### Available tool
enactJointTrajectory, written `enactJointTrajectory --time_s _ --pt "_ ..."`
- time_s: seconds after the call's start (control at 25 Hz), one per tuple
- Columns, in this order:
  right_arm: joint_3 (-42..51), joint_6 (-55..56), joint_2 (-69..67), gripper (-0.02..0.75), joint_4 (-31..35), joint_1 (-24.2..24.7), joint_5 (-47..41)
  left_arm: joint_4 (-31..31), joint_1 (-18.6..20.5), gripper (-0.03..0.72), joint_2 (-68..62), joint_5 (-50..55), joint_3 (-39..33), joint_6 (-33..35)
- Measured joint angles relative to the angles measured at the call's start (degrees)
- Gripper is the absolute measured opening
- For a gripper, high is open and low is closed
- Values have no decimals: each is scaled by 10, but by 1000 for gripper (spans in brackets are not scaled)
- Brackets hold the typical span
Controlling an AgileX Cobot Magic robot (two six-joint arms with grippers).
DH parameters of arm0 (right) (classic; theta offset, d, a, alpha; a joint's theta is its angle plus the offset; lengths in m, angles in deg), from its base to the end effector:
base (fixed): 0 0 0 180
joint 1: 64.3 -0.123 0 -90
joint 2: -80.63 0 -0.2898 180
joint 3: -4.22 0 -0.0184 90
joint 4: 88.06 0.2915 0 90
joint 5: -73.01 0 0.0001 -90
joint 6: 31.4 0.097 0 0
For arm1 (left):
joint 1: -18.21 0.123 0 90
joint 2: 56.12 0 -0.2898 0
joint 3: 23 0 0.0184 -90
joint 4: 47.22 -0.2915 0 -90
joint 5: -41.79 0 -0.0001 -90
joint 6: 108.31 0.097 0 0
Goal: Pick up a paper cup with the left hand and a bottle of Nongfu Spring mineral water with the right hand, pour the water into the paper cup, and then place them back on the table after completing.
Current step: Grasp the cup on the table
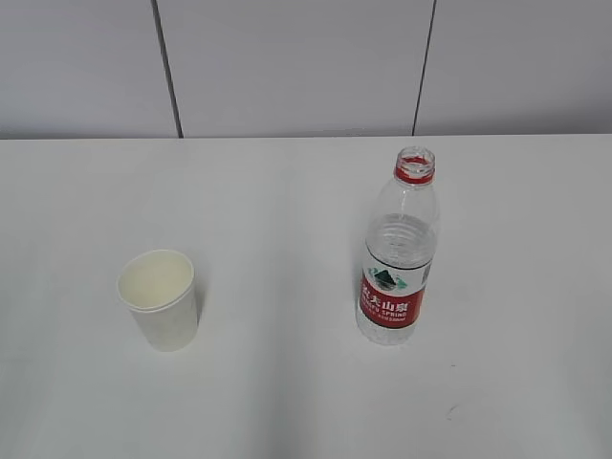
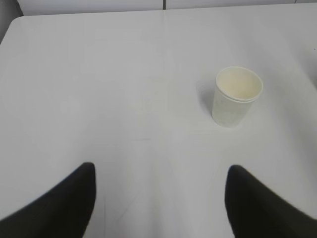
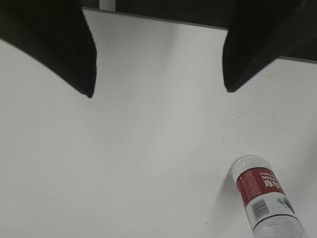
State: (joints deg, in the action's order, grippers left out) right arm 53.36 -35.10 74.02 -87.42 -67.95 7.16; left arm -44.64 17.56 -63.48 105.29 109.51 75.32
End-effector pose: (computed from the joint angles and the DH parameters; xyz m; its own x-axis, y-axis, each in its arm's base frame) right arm 0.0252 0.0026 0.2847 -0.5176 -0.0931 -0.8505 -0.1036 0.9936 -0.0457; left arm 0.0256 -0.0042 0.2969 -0.4720 0.0486 -0.8803 0.0673 0.9976 0.0190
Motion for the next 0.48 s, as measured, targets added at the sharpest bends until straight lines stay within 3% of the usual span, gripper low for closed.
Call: enactJointTrajectory --time_s 0.48 --pt "0 0 0 587 -2 0 0 0 0 499 0 0 0 0"
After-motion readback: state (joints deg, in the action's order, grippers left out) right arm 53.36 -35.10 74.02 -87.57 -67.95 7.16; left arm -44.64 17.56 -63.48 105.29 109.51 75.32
